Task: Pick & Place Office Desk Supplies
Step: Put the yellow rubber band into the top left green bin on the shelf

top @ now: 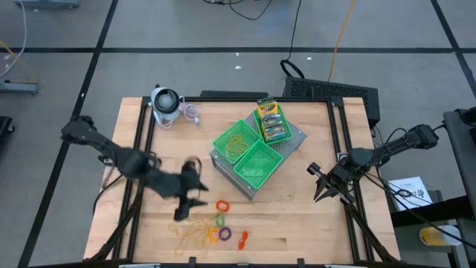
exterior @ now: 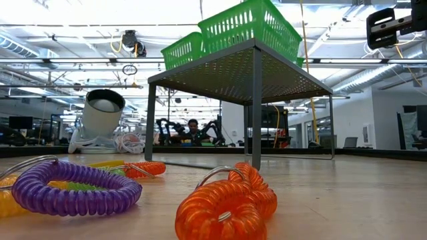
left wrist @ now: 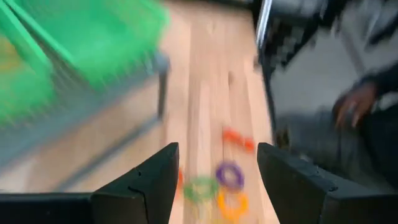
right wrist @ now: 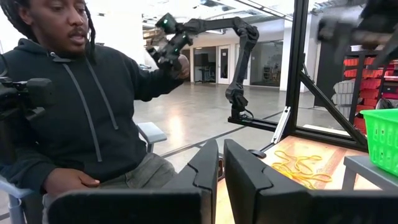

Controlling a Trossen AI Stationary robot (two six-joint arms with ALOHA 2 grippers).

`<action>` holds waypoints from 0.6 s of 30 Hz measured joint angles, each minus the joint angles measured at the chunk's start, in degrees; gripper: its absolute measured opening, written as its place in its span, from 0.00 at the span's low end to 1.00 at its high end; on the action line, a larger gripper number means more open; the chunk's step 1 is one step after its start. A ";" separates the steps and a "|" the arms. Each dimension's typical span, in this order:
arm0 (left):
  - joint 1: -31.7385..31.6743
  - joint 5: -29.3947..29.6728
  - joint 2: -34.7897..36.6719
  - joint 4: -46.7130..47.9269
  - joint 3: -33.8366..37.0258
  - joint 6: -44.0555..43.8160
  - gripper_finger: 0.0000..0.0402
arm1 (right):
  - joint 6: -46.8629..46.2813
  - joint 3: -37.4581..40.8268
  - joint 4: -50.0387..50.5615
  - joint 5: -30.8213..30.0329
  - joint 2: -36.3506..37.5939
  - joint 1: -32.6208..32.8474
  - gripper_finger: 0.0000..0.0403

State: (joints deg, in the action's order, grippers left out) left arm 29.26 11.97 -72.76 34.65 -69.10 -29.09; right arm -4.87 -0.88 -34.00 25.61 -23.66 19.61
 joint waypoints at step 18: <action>5.11 -4.47 -26.09 1.89 0.04 -16.68 0.56 | 0.01 -0.01 0.00 0.00 -0.02 -0.01 0.05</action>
State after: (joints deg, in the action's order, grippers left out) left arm 34.37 7.50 -98.85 36.54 -69.06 -45.78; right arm -4.86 -0.89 -34.00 25.61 -23.68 19.60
